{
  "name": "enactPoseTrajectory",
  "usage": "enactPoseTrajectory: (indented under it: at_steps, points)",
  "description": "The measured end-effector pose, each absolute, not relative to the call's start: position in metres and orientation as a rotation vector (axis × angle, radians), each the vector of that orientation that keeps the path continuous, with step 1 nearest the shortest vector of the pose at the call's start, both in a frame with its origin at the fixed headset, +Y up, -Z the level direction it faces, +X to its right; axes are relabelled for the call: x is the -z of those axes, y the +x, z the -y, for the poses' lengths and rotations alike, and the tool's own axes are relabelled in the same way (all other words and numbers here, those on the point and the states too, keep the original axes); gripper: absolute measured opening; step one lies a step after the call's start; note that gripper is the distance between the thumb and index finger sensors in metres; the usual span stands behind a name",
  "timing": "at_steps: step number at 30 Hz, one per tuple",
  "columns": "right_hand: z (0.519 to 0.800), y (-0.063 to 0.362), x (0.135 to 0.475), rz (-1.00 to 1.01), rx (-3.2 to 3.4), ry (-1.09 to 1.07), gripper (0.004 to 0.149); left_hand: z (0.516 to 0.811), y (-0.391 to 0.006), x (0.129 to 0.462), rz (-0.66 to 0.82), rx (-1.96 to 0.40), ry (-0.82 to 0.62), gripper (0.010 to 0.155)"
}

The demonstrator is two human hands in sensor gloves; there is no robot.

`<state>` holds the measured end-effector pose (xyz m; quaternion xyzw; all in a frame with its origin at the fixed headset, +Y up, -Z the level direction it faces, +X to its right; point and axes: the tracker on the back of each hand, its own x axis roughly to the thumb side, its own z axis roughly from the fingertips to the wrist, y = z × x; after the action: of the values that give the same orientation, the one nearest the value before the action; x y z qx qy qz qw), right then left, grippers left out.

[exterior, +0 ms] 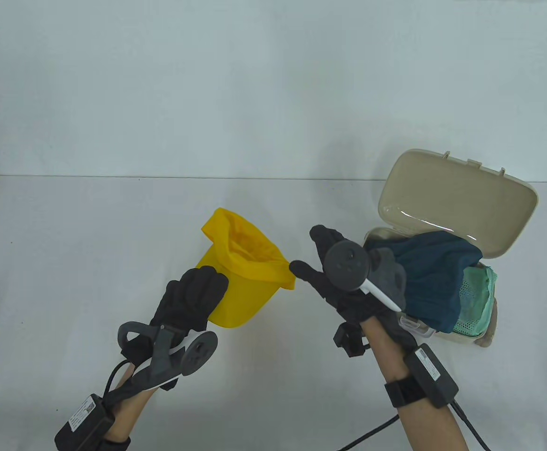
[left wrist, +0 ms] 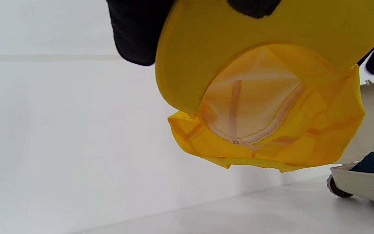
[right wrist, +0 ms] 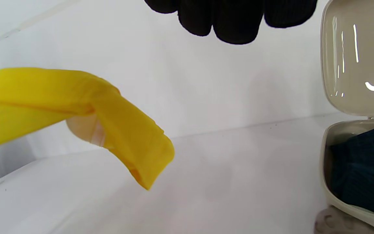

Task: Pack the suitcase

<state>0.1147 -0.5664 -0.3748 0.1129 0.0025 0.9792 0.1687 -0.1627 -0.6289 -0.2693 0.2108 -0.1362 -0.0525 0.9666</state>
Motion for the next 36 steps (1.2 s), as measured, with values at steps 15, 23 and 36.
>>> enactPoseTrajectory:
  at_steps: [15, 23, 36]
  points:
    - [0.629, 0.105, 0.460, -0.795, -2.076, 0.357, 0.104, 0.612, -0.161, 0.253, 0.355, 0.012, 0.517, 0.059]
    - [0.627, 0.090, 0.455, -0.860, -1.962, 0.491, 0.098, 0.625, -0.158, 0.260, 0.401, 0.076, 0.459, 0.058]
    - [0.614, 0.049, 0.426, -0.831, -2.361, 0.559, 0.074, 0.647, -0.156, 0.275, 0.376, 0.244, 0.337, 0.057]
